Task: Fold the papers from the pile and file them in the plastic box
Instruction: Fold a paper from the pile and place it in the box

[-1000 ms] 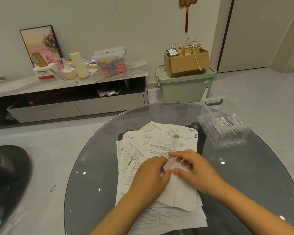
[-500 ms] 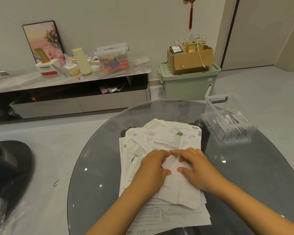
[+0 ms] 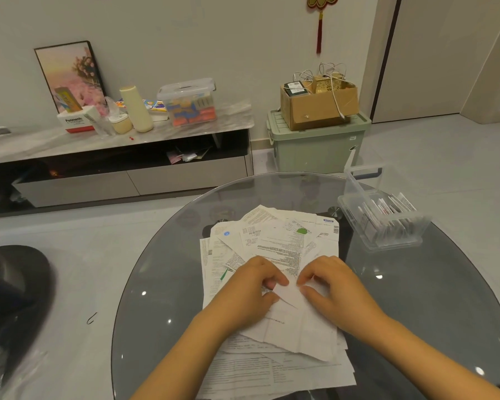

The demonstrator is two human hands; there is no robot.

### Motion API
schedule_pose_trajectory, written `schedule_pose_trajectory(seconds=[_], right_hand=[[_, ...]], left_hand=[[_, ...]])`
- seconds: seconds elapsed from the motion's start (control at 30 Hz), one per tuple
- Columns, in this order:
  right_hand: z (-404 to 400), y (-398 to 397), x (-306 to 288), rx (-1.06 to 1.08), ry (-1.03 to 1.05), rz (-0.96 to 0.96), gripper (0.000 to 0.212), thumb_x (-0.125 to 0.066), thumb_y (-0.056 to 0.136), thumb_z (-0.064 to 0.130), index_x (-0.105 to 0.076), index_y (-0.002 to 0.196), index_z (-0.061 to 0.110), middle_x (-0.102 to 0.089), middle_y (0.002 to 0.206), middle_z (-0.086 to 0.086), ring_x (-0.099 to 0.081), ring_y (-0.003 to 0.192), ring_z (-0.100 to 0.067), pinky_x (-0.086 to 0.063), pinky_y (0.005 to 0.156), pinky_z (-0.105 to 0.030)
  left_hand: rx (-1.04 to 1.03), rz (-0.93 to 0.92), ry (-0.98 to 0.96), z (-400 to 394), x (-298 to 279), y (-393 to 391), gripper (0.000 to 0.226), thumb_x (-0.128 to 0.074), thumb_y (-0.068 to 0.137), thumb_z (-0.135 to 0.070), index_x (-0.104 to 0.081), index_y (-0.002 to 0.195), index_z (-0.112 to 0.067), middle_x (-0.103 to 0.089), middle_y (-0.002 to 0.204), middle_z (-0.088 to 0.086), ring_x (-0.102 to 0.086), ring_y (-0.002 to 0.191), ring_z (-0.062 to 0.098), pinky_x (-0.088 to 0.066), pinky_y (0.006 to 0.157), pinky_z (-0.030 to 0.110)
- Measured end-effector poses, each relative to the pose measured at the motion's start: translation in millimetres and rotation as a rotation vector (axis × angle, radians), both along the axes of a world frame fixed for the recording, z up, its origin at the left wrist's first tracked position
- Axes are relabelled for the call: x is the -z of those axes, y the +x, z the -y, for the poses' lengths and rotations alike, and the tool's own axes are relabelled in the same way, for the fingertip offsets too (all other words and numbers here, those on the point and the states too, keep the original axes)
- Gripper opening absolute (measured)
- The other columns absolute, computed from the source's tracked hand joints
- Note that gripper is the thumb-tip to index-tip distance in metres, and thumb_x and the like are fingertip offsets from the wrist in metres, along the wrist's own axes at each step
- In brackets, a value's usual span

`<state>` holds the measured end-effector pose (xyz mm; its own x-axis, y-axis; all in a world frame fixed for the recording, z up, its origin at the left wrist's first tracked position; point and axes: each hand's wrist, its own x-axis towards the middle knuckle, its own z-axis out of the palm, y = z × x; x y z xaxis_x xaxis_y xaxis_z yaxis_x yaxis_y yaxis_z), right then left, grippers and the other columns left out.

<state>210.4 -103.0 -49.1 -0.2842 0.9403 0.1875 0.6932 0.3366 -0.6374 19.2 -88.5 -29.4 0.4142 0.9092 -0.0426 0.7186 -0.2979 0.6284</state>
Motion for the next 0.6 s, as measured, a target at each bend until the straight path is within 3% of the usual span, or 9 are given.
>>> schedule_pose_trajectory(seconds=[0.03,0.07,0.1,0.17,0.27,0.37,0.47,0.6], right_hand=[[0.3,0.1,-1.0,-0.016,0.007,0.046,0.007,-0.06,0.083,0.04,-0.055,0.084,0.045,-0.054,0.091,0.022,-0.04,0.096,0.003,-0.024,0.086,-0.015],[1.2,0.2,-1.6,-0.022,0.008,0.083,0.014,-0.053,0.079,0.055,-0.06,0.085,0.045,-0.055,0.09,0.023,-0.039,0.098,0.003,-0.02,0.087,-0.015],[2.1,0.1,-1.1,-0.04,0.02,0.103,0.033,-0.044,0.074,0.066,-0.064,0.088,0.044,-0.056,0.091,0.024,-0.038,0.1,0.003,-0.018,0.088,-0.016],[1.4,-0.1,-3.1,-0.06,0.047,0.159,0.052,-0.039,0.067,0.076,-0.066,0.096,0.042,-0.058,0.093,0.024,-0.038,0.1,0.002,-0.019,0.087,-0.018],[1.3,2.4,-10.6,-0.039,0.059,0.159,0.035,-0.057,0.075,0.062,-0.069,0.096,0.038,-0.06,0.092,0.023,-0.042,0.093,0.001,-0.029,0.086,-0.02],[2.3,3.8,-16.6,0.016,0.136,0.155,0.014,-0.062,0.082,0.042,-0.072,0.085,0.033,-0.065,0.082,0.019,-0.05,0.082,-0.002,-0.038,0.071,-0.018],[4.5,6.3,-23.0,0.066,0.321,0.16,0.019,-0.053,0.077,0.039,-0.068,0.069,0.031,-0.061,0.066,0.018,-0.049,0.065,-0.004,-0.028,0.056,-0.007],[-1.4,16.0,-35.3,0.106,0.393,0.121,0.009,-0.061,0.075,0.032,-0.066,0.071,0.027,-0.06,0.066,0.017,-0.038,0.062,0.002,-0.024,0.058,-0.004]], left_hand=[[0.005,0.008,0.009,0.4,-0.7,0.7,0.026,-0.066,0.084,-0.009,-0.066,0.102,-0.029,-0.047,0.097,-0.019,-0.05,0.086,-0.003,-0.038,0.081,0.006],[0.008,0.016,0.017,0.9,-1.6,1.5,0.025,-0.065,0.085,-0.01,-0.067,0.103,-0.027,-0.048,0.101,-0.02,-0.051,0.087,-0.004,-0.037,0.081,0.004],[0.008,0.023,0.023,1.1,-2.0,1.8,0.024,-0.064,0.086,-0.011,-0.069,0.104,-0.026,-0.048,0.105,-0.021,-0.051,0.088,-0.005,-0.036,0.082,0.001],[0.0,0.031,0.036,1.4,-2.6,2.2,0.021,-0.064,0.087,-0.015,-0.07,0.105,-0.025,-0.048,0.111,-0.021,-0.05,0.094,-0.007,-0.033,0.084,-0.001],[-0.01,0.045,0.058,0.8,-3.7,3.7,0.016,-0.064,0.087,-0.019,-0.072,0.101,-0.025,-0.05,0.113,-0.021,-0.051,0.1,-0.007,-0.035,0.089,0.001],[-0.039,0.097,0.118,-0.7,-6.9,8.0,0.011,-0.067,0.086,-0.019,-0.074,0.092,-0.024,-0.055,0.106,-0.02,-0.055,0.098,-0.002,-0.038,0.086,0.006],[-0.058,0.162,0.213,-0.5,-10.5,14.4,0.008,-0.067,0.085,-0.016,-0.073,0.088,-0.022,-0.061,0.096,-0.015,-0.056,0.088,0.001,-0.041,0.079,0.008],[-0.075,0.222,0.307,-1.6,-20.7,27.0,0.008,-0.067,0.086,-0.016,-0.072,0.087,-0.022,-0.062,0.084,-0.017,-0.056,0.082,0.002,-0.041,0.072,0.008]])
